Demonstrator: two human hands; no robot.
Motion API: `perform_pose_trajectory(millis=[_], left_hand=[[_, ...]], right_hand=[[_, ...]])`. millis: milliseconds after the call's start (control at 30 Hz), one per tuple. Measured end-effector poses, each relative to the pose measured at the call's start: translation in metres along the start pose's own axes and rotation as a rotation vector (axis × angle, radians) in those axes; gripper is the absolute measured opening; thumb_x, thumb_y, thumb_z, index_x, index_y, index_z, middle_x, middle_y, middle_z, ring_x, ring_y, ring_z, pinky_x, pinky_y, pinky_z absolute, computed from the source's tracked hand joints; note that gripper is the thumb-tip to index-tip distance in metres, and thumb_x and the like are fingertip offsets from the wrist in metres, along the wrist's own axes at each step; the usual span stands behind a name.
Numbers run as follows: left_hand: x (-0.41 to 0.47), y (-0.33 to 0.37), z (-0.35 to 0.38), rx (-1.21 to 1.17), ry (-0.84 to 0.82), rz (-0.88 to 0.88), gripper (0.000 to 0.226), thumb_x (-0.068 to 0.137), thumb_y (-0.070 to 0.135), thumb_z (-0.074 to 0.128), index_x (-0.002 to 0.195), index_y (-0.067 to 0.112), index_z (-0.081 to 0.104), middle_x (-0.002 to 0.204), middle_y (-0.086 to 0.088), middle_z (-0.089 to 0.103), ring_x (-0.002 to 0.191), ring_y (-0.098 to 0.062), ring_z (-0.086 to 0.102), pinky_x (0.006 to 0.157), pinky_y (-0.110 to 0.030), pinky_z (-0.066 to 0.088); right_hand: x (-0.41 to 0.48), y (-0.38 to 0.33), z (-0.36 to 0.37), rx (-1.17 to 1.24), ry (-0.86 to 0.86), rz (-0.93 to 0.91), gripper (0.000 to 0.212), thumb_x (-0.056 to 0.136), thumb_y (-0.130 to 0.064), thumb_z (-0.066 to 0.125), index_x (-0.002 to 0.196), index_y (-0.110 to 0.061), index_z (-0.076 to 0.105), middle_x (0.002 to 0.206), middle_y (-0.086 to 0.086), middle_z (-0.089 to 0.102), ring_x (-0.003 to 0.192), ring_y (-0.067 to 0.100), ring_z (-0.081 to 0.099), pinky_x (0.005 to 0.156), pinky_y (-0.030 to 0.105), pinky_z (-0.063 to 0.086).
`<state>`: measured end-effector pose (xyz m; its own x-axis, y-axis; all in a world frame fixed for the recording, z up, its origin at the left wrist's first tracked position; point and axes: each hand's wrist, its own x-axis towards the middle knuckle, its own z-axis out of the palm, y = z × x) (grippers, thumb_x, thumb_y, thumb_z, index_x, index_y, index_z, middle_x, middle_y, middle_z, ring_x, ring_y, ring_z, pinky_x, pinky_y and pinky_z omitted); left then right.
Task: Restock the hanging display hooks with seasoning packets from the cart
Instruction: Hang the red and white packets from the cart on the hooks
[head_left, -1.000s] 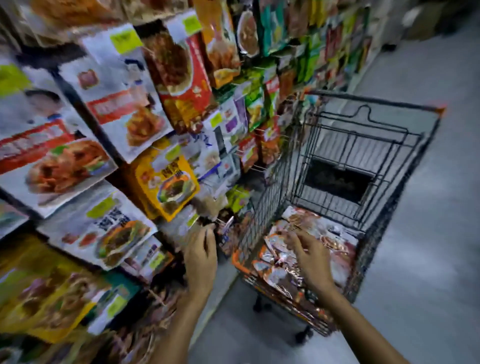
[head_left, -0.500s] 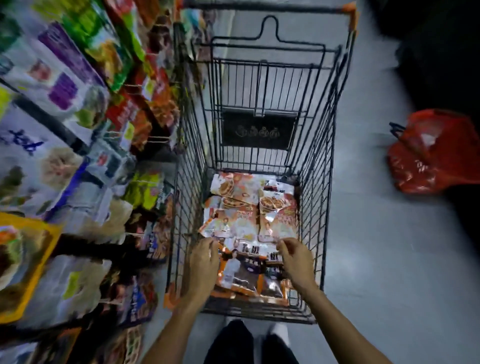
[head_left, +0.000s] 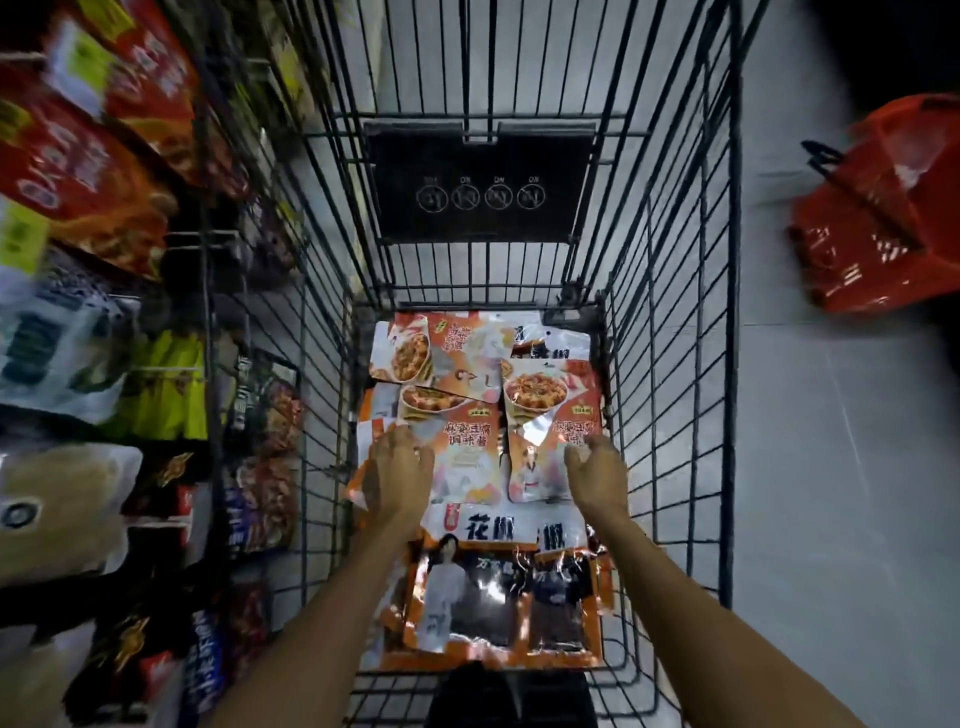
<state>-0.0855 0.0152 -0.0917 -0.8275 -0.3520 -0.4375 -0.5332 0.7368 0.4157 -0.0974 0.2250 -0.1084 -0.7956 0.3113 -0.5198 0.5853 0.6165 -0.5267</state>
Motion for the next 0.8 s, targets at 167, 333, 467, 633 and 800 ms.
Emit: perform_pose_trajectory(millis=[167, 333, 467, 633, 800], left_hand=[[0.028, -0.004, 0.033, -0.025, -0.058, -0.186, 0.067, 0.088, 0.039, 0.062, 0.136, -0.002, 0.038, 0.138, -0.023, 0.041, 0.124, -0.037, 0.043, 0.096, -0.042, 0.041], [0.040, -0.004, 0.047, -0.043, -0.052, -0.213, 0.079, 0.076, 0.023, 0.078, 0.137, -0.002, 0.035, 0.140, -0.021, 0.038, 0.126, -0.037, 0.042, 0.096, -0.044, 0.042], [0.043, -0.003, 0.048, 0.015, -0.037, -0.257, 0.083, 0.071, 0.032, 0.082, 0.134, 0.000, 0.039, 0.139, -0.021, 0.038, 0.129, -0.037, 0.036, 0.100, -0.045, 0.039], [0.048, -0.008, 0.048, 0.086, -0.017, -0.369, 0.097, 0.062, 0.048, 0.083, 0.133, -0.003, 0.042, 0.138, -0.023, 0.038, 0.130, -0.037, 0.033, 0.103, -0.044, 0.035], [0.058, -0.016, 0.044, -0.055, -0.015, -0.454, 0.079, 0.058, 0.041, 0.087, 0.118, -0.001, 0.056, 0.127, -0.024, 0.054, 0.121, -0.038, 0.047, 0.090, -0.043, 0.044]], right_hand=[[0.039, 0.012, 0.025, 0.036, -0.048, 0.161, 0.046, 0.088, -0.027, 0.065, 0.122, -0.001, 0.047, 0.110, 0.014, 0.057, 0.081, 0.018, 0.054, 0.061, 0.022, 0.043], [0.048, 0.016, 0.039, -0.029, -0.012, 0.223, 0.078, 0.080, -0.035, 0.074, 0.136, 0.002, 0.033, 0.132, 0.021, 0.048, 0.121, 0.036, 0.048, 0.098, 0.041, 0.045], [0.047, 0.014, 0.041, -0.142, -0.008, 0.244, 0.100, 0.072, -0.044, 0.079, 0.143, 0.000, 0.024, 0.142, 0.024, 0.038, 0.132, 0.036, 0.037, 0.110, 0.045, 0.034], [0.044, 0.013, 0.043, -0.241, 0.028, 0.262, 0.103, 0.063, -0.055, 0.082, 0.137, -0.003, 0.033, 0.135, 0.020, 0.043, 0.126, 0.034, 0.041, 0.106, 0.043, 0.037], [0.040, 0.007, 0.038, -0.085, 0.111, 0.256, 0.077, 0.065, -0.038, 0.086, 0.122, -0.003, 0.050, 0.121, 0.016, 0.054, 0.111, 0.030, 0.054, 0.094, 0.040, 0.049]])
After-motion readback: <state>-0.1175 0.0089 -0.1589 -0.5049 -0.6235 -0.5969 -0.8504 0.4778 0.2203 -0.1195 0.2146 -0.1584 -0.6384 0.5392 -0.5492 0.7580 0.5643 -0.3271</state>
